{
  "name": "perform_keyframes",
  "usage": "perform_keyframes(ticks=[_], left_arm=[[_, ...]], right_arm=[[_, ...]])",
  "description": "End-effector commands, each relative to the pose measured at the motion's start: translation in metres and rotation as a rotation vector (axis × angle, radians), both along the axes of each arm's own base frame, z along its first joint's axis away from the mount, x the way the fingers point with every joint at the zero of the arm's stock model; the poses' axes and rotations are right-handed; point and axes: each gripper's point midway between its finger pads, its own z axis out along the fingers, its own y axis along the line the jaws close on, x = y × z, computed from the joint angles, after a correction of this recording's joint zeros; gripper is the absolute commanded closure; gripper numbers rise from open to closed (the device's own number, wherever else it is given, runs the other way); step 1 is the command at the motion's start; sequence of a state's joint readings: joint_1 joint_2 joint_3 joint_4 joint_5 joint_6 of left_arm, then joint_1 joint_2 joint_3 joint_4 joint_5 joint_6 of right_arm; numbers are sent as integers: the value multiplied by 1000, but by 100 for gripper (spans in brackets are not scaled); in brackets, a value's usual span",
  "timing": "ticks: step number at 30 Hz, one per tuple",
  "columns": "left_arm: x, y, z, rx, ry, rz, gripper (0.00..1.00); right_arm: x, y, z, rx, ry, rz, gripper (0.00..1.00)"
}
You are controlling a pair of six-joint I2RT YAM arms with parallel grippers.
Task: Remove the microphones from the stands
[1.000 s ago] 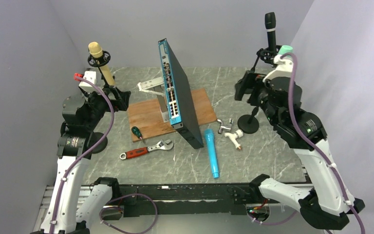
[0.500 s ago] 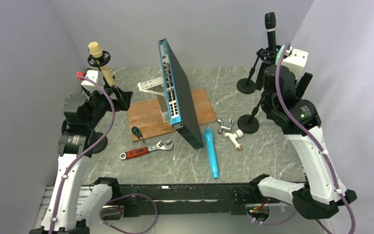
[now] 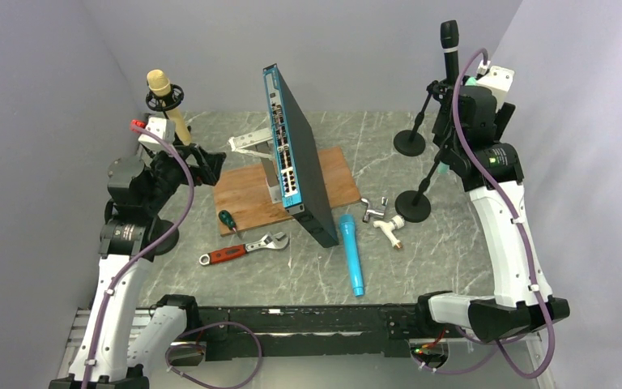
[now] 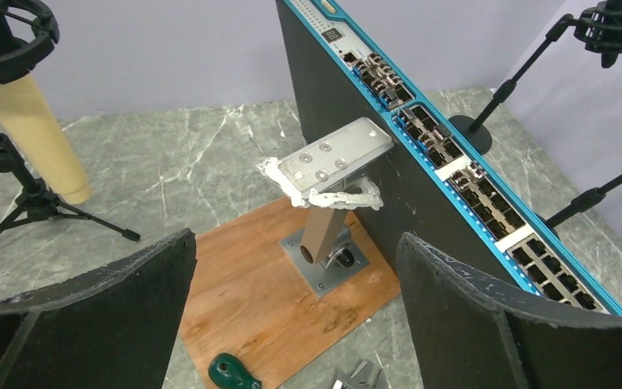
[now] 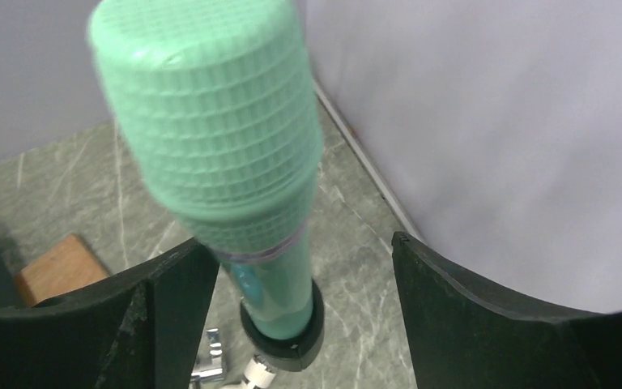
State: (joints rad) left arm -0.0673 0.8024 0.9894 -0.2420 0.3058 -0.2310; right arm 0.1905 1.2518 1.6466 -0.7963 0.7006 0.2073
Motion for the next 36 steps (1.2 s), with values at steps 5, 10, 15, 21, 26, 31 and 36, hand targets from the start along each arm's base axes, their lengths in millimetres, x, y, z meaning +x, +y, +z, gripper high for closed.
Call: perform_keyframes(ticks=[5, 10, 15, 21, 26, 31, 36], left_arm=[[-3, -17, 13, -15, -90, -100, 1], [-15, -45, 27, -37, -148, -242, 1], [-38, -76, 73, -93, -216, -368, 1], [-50, -132, 111, -155, -299, -588, 1], [-38, -201, 112, -105, -310, -746, 1], [-17, -276, 91, -48, -367, -878, 1], [20, -349, 65, -25, -334, -1000, 1]], right_arm=[[27, 16, -1, 9, -23, 169, 50], [36, 25, 1, -26, -37, 270, 71], [43, 37, 18, -123, -110, 395, 81], [53, 56, 33, -208, -218, 566, 91], [66, 76, 25, -179, -212, 792, 97], [64, 90, 20, -139, -211, 961, 100], [57, 94, 11, -147, -201, 1018, 100]])
